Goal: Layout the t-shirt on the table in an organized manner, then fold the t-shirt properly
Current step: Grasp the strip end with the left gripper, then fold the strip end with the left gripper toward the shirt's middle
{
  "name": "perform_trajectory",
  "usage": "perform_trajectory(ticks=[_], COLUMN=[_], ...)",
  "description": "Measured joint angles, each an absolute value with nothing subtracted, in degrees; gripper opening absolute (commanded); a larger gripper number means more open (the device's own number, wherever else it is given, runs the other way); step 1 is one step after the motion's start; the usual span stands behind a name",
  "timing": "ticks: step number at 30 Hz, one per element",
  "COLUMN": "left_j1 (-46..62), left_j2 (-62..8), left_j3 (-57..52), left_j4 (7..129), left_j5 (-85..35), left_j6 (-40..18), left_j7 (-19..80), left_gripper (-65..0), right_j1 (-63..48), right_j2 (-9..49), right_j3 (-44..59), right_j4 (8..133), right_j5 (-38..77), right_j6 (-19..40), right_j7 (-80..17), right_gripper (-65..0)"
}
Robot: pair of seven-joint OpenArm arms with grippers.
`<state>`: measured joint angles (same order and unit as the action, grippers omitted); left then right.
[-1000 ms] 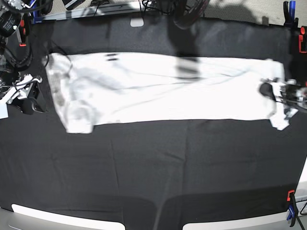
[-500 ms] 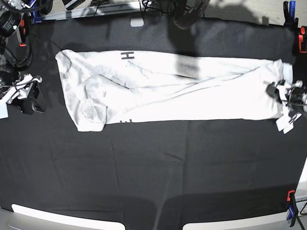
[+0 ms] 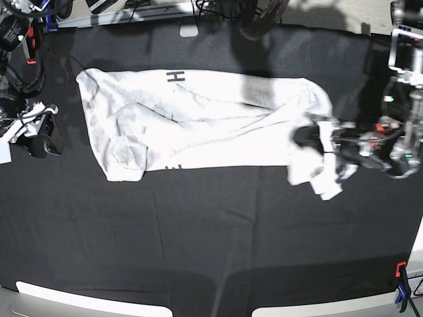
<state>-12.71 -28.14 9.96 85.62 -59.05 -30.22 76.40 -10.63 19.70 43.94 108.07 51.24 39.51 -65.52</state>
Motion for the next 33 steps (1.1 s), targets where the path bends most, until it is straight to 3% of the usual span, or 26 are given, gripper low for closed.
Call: perform_trajectory(ticks=[6,13,16,17,19,24,33], left_j1=[-12.7,-12.7,-12.7,-12.7,-12.7,-12.7,-16.3], left_j2=[-21.5,-20.8,-20.8,-20.8,-20.6,-19.2,-23.9], left_j3=[9.8,9.7,9.7,9.7,9.7,9.7,9.7], left_j4=[85.6,85.6,85.6,85.6,85.6,85.7,85.7], left_j5=[-55.2,-54.1,-57.6,-61.2,-69.9,-83.7,-76.8], left_j6=[-28.9,-28.9,-28.9,-28.9,-28.9,-33.8,-34.1], left_j7=[76.4,76.4,76.5,76.5,77.3,80.8,80.8], left_gripper=[-65.0,-64.1,-38.7,-33.1,-28.5,-28.2,-28.3], right_j1=[-10.6,-10.6,-10.6,-10.6,-10.6,-10.6,-10.6], right_j2=[19.7,19.7,19.7,19.7,19.7,19.7,19.7], right_j3=[43.9,43.9,43.9,43.9,43.9,43.9,43.9], right_j4=[108.1,108.1,108.1,108.1,108.1,108.1,108.1], right_j5=[51.3,51.3,51.3,51.2,51.2,51.3,51.2], right_j6=[39.5,39.5,39.5,39.5,39.5,39.5,39.5], right_j7=[-65.5,-65.5,-65.5,-65.5,-65.5,-65.5,-65.5], right_gripper=[-36.6,-36.6,-36.6,-36.6,-36.6,-36.6,-36.6])
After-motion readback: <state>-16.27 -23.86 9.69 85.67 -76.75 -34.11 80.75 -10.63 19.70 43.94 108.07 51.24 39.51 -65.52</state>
